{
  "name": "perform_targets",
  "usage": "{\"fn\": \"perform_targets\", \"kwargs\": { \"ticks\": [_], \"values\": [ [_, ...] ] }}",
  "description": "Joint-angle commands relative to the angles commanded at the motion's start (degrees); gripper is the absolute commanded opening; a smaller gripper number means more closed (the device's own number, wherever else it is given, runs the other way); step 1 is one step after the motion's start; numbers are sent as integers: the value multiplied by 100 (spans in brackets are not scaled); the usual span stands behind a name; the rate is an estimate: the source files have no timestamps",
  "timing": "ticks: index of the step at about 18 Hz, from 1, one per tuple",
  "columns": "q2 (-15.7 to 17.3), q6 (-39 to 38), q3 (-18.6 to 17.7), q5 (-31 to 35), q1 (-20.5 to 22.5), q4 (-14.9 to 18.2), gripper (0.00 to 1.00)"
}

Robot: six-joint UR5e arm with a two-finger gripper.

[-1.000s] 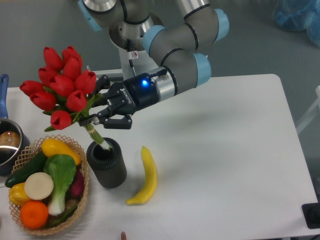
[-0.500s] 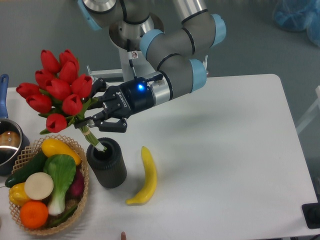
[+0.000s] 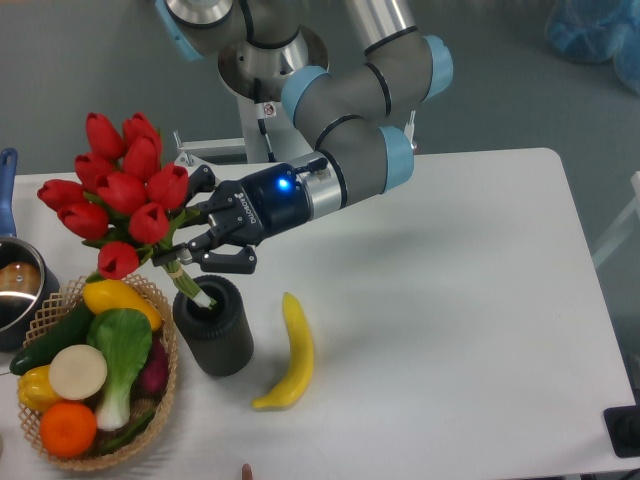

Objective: Insert the flowers into the vase
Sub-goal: 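Lower the tulip stems into the vase opening, then push the tulip stems further down into the vase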

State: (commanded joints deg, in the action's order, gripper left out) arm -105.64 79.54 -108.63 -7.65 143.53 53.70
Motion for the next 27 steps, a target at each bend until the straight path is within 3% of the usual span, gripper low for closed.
{"fn": "perform_targets", "kwargs": {
  "ticks": [9,15,27],
  "values": [
    [-105,17,-70,0,0,-35,37],
    [-193,632,-308,0,0,-35,37],
    [-290,677,-351,193,0,-70,37]
  ]
}}
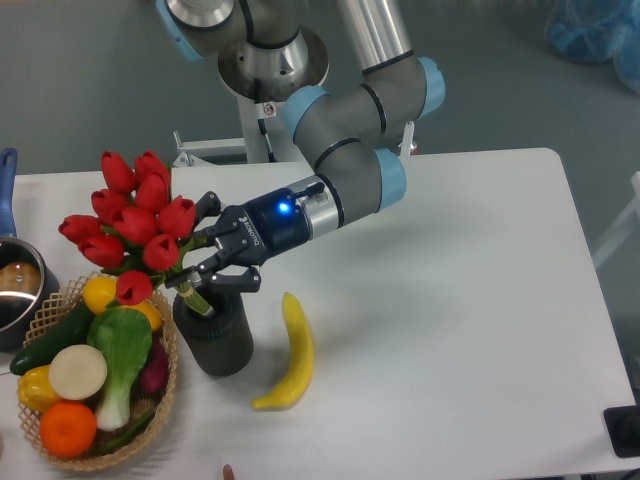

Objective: Insert the flowers into the vase
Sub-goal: 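Push the tulip stems further down into the vase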

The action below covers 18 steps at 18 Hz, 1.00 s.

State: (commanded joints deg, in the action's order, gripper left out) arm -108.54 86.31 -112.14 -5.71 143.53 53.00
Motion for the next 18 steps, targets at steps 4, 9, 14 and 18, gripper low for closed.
{"fn": "perform_targets", "kwargs": {
  "ticks": [4,9,14,18],
  "values": [
    [-70,0,-27,35,9,0,37],
    [-79,131,-140,35,53,-9,37],
    [-123,273,-54,53,35,0,37],
    [-228,317,-1,483,35,-44,37]
  ]
}}
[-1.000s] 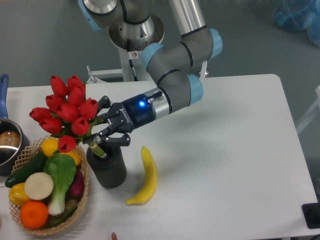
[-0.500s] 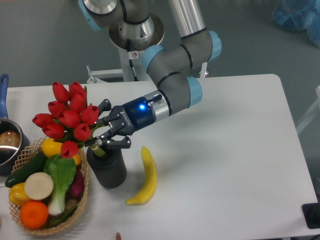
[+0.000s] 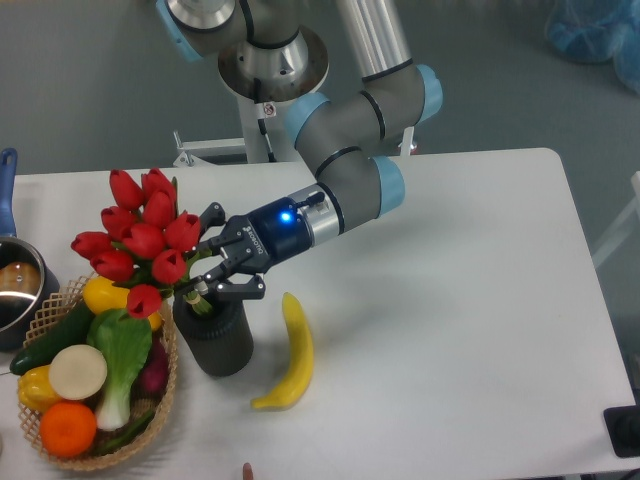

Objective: Insert the flowers into the vase
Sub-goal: 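Push the tulip stems further down into the vase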

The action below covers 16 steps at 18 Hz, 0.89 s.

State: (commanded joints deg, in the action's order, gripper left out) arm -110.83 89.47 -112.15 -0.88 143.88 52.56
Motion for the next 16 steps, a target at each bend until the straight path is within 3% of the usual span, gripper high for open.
{"fn": "perform_targets", "kwargs": {
  "ticks": [16],
  "values": [
    [-62,26,-105,53,70,-35,37]
  ]
}}
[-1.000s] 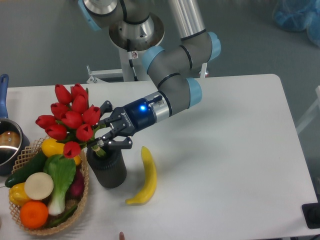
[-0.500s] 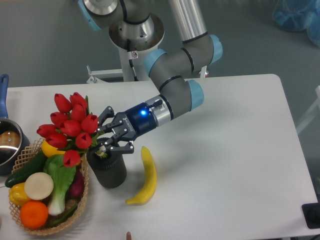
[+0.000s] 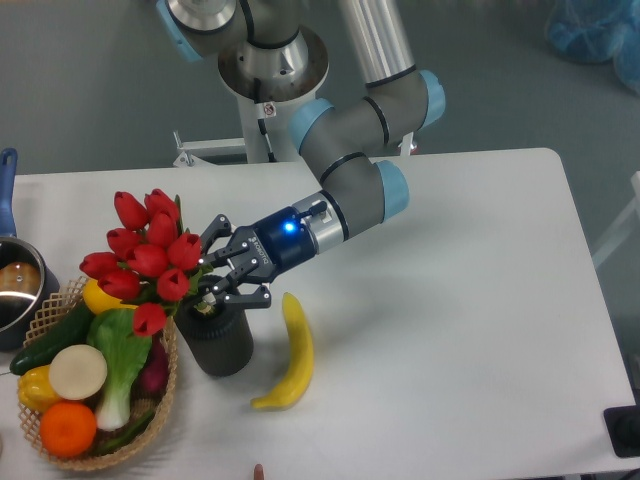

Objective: Insert the flowers into the vase
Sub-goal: 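Push the tulip stems further down into the vase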

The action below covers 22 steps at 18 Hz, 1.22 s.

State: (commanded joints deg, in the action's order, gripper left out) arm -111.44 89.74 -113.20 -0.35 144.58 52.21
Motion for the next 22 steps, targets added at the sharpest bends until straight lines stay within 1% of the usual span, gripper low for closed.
{"fn": "perform_targets", "kwargs": {
  "ticks": [13,16,22],
  "values": [
    [-79,79,-35,17,0,0,38],
    [-79,79,-35,211,9,0,38],
    [-79,79,-44,220,9,0,38]
  ]
}}
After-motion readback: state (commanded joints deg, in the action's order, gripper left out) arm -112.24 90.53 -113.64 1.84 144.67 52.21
